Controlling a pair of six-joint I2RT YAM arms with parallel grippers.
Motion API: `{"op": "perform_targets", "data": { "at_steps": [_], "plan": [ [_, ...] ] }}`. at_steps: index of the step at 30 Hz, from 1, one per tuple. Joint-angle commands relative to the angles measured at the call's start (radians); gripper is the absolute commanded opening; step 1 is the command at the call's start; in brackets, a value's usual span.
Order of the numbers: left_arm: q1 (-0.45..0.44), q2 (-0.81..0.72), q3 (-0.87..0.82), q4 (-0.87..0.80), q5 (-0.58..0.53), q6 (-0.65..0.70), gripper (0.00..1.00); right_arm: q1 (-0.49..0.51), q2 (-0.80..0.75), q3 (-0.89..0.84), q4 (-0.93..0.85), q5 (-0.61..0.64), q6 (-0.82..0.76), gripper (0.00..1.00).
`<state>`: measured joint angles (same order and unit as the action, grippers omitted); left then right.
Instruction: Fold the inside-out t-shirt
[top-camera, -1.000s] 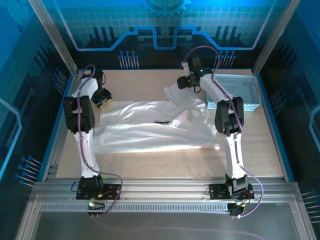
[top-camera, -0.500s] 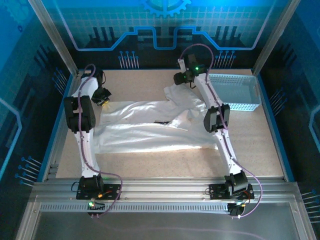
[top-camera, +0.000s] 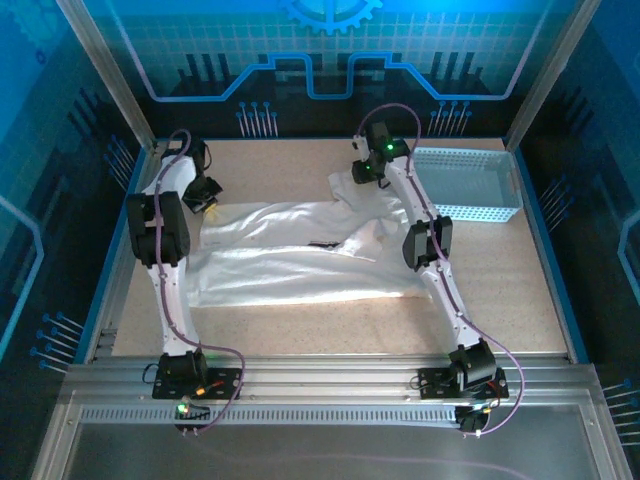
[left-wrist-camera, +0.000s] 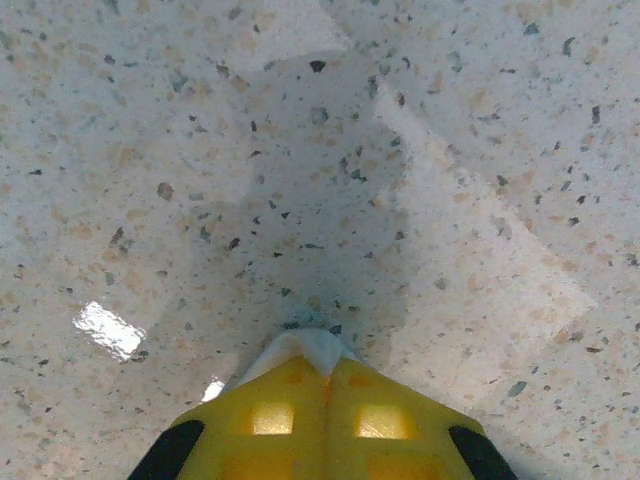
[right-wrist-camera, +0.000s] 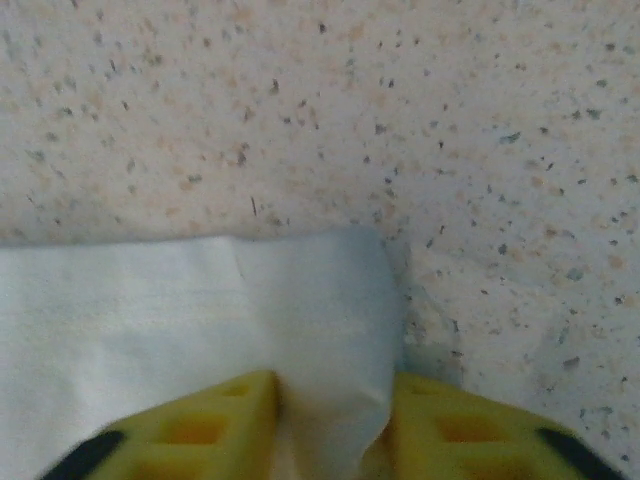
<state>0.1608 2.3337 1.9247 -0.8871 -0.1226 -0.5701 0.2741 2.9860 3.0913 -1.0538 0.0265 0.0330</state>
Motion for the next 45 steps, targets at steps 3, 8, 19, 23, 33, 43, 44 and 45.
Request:
{"op": "perform_targets", "data": {
  "at_steps": [3, 8, 19, 23, 33, 43, 44, 45],
  "plan": [
    [0.014, -0.082, -0.056, 0.023, 0.018, -0.013, 0.0, -0.002, -0.012, 0.081, -0.065, -0.009, -0.002, 0.14],
    [0.03, -0.181, -0.151, 0.097, 0.038, -0.035, 0.0, 0.0, -0.116, 0.082, -0.104, 0.011, -0.025, 0.02],
    [0.048, -0.395, -0.347, 0.233, 0.068, -0.025, 0.0, 0.012, -0.249, 0.083, -0.295, 0.045, -0.046, 0.0],
    [0.048, -0.415, -0.374, 0.244, 0.078, -0.025, 0.0, 0.015, -0.292, 0.082, -0.396, 0.047, -0.019, 0.0],
    [0.048, -0.49, -0.452, 0.27, 0.098, -0.022, 0.0, 0.069, -0.404, 0.079, -0.485, 0.11, -0.027, 0.0],
    [0.049, -0.633, -0.566, 0.314, 0.128, -0.036, 0.0, 0.077, -1.014, -0.877, -0.027, 0.135, -0.018, 0.01],
    [0.049, -0.644, -0.573, 0.316, 0.13, -0.037, 0.0, 0.073, -1.064, -0.954, 0.017, 0.115, -0.014, 0.03],
    [0.048, -0.657, -0.585, 0.318, 0.131, -0.039, 0.0, 0.071, -1.106, -1.016, 0.046, 0.099, -0.011, 0.04]
  ]
}}
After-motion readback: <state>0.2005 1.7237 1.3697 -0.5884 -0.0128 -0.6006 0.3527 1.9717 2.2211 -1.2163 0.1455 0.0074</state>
